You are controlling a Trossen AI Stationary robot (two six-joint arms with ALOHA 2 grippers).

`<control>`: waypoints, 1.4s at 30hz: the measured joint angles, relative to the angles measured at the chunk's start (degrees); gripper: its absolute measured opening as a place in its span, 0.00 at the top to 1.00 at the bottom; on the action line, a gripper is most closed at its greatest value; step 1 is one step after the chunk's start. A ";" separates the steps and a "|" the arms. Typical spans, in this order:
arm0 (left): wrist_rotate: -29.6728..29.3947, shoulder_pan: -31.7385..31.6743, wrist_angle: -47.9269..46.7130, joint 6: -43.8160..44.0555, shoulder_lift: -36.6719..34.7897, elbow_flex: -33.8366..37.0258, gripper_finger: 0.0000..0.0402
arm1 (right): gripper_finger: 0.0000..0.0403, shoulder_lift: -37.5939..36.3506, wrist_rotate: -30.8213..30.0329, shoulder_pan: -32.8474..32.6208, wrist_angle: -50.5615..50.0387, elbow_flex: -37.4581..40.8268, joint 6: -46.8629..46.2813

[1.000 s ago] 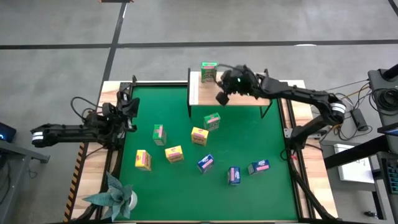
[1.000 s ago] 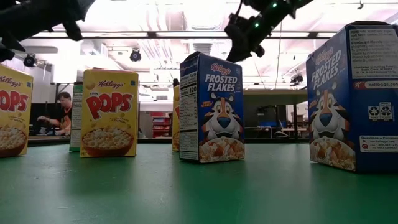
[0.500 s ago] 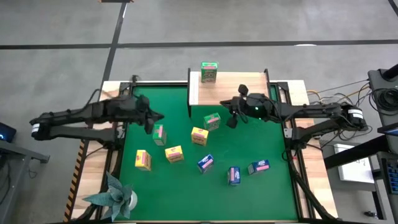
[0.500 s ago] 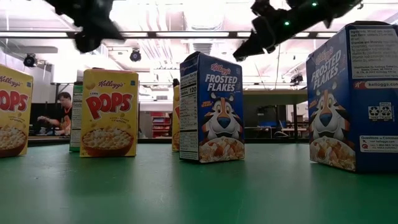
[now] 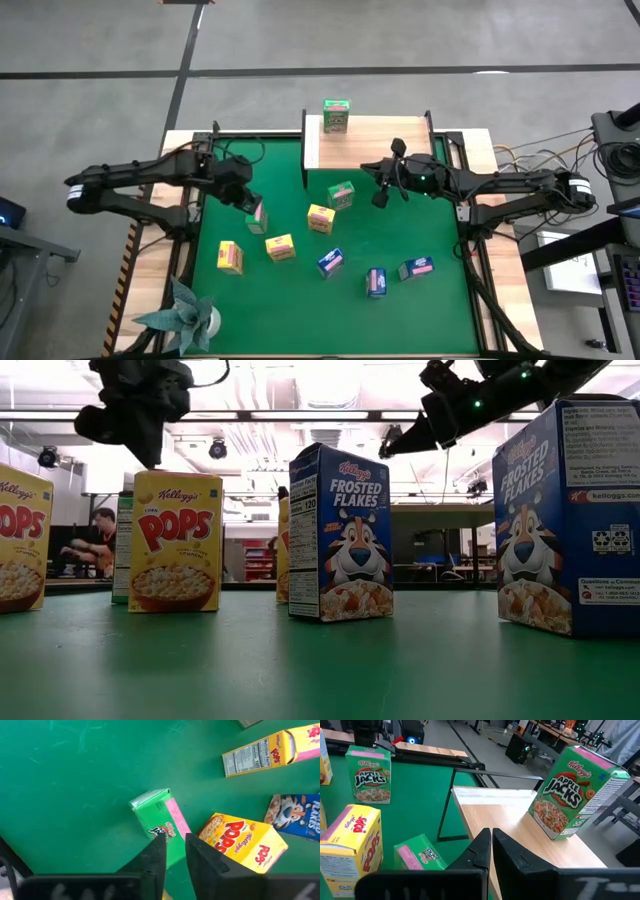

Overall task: Stack cereal on shelf
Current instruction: Put the left green cereal box on the shelf aligned with the other green cereal box

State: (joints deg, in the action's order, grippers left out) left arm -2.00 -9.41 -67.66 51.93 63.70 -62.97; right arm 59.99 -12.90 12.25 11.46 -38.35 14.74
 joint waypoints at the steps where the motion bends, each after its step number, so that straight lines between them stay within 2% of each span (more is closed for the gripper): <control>1: 0.01 0.00 0.07 0.39 -0.01 -0.01 0.83 | 0.98 0.00 0.00 0.00 -0.04 0.00 0.25; 13: -0.43 0.03 0.38 4.54 0.21 2.35 0.48 | 0.98 0.00 0.00 0.00 -1.11 0.00 0.85; 17: -2.08 0.98 5.85 5.55 1.15 5.58 0.41 | 0.98 0.00 0.00 0.00 -1.78 0.00 1.35; 21: -2.01 1.77 9.14 5.66 3.27 6.61 0.39 | 0.98 0.00 0.00 0.00 -1.77 0.00 1.87; 32: -3.08 2.36 8.75 5.68 8.49 6.33 0.42 | 0.98 0.02 0.00 0.00 -1.79 0.00 2.89; 39: -2.04 3.46 3.98 9.04 7.94 0.46 0.45 | 0.98 0.02 -0.16 0.04 -1.79 0.00 4.02; 42: -3.51 4.23 1.21 11.68 8.26 -1.53 0.46 | 0.98 0.02 -0.16 0.04 -1.79 0.00 4.05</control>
State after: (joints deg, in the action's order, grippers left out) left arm -5.51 -5.18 -66.46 63.61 71.96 -64.50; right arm 60.01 -13.06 12.29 9.67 -38.35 18.79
